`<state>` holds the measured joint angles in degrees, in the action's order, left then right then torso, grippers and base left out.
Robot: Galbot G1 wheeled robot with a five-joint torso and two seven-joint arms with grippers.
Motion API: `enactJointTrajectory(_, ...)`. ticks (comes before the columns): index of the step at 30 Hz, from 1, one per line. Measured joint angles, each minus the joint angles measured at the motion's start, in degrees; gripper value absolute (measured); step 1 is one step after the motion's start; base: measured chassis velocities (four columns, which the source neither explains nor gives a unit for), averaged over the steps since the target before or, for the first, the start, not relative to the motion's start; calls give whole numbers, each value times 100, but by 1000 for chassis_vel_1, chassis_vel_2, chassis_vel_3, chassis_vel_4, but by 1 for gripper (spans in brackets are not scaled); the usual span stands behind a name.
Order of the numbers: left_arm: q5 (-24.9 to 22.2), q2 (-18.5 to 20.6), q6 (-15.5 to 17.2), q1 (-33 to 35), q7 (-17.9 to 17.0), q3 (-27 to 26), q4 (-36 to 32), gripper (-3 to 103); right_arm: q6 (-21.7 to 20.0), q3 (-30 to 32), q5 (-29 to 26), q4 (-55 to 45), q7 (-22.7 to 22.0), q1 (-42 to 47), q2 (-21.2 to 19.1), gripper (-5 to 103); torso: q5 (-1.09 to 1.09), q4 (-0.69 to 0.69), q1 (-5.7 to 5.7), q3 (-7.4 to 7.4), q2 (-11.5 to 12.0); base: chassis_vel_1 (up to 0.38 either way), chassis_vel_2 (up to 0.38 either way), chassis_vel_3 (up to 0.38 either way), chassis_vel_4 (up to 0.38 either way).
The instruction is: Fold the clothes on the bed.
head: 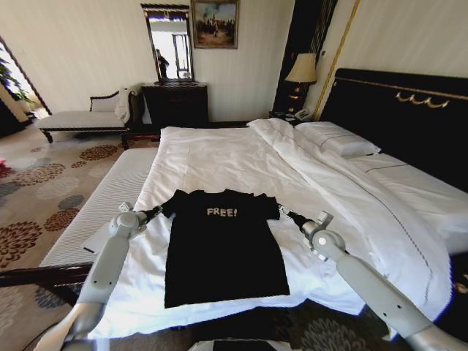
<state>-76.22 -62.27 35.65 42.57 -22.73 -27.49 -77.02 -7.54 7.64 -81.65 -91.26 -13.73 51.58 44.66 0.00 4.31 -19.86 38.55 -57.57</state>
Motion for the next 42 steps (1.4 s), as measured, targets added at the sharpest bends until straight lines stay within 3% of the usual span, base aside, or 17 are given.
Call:
enactJointTrajectory(1, 3, 5, -2, 3, 3, -5, -3, 8, 1, -3, 4, 0, -2, -1, 0, 100, 0, 0, 0, 0, 0, 0, 0, 0, 0)
enactJointTrajectory(6, 6, 8, -5, 3, 9, -26, -4, 0, 2, -10, 14, -2, -12, -1, 3, 100, 0, 0, 0, 0, 0, 0, 0, 0, 0)
enactJointTrajectory(24, -226, 465, 41, 573, -68, -711, -529, 0, 11, -110, 28, 44, -38, -146, 87, 100, -1, -1, 0, 0, 0, 0, 0, 0, 0)
enactJointTrajectory(36, -31, 402, 39, 621, -33, -642, -524, -3, 14, -94, 47, 7, -55, -87, 29, 100, 0, 0, 0, 0, 0, 0, 0, 0, 0)
enactJointTrajectory(40, -39, 494, 82, 706, -123, -742, -622, 18, 15, -44, 34, 44, -55, -101, 12, 100, 1, 1, 0, 0, 0, 0, 0, 0, 0)
enactJointTrajectory(42, -52, 531, 97, 727, -133, -788, -655, 18, 15, -38, 28, 66, -55, -114, 13, 100, 0, 0, 0, 0, 0, 0, 0, 0, 0)
